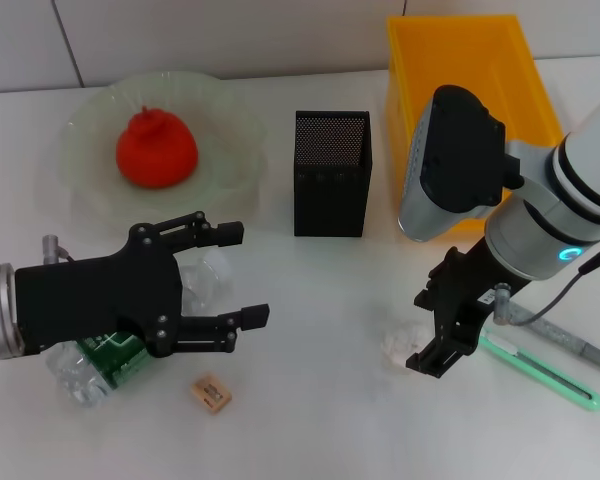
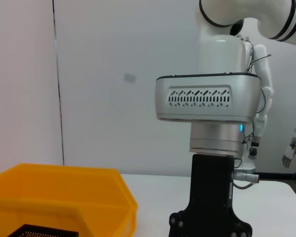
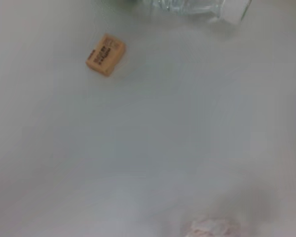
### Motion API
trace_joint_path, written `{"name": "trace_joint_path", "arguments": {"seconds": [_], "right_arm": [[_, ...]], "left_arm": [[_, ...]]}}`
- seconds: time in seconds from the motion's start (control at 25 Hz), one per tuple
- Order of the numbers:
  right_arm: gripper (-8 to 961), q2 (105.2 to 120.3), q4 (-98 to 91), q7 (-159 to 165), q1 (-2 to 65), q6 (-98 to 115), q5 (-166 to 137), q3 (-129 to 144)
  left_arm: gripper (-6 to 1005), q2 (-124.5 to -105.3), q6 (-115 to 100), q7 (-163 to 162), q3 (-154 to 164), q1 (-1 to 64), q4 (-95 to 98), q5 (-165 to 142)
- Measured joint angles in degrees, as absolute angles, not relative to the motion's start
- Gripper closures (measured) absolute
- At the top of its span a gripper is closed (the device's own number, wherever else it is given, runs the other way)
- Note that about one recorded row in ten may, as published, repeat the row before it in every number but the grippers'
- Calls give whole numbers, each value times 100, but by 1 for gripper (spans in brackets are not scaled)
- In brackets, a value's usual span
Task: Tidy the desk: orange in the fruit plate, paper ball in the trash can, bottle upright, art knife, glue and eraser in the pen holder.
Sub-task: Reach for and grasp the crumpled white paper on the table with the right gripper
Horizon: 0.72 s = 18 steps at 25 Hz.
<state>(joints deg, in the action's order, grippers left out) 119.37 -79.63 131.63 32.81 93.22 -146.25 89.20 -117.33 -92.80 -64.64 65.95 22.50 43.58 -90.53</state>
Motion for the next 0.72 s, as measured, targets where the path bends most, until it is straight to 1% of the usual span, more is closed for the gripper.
{"name": "trace_joint_path", "arguments": {"seconds": [0.72], "right_arm": [[187,11942,-7341,13165,3610,9079,-14671,9001]], "left_arm": [[133,-11733,-9232,-6469,6618,2268,4337,-9053]]}}
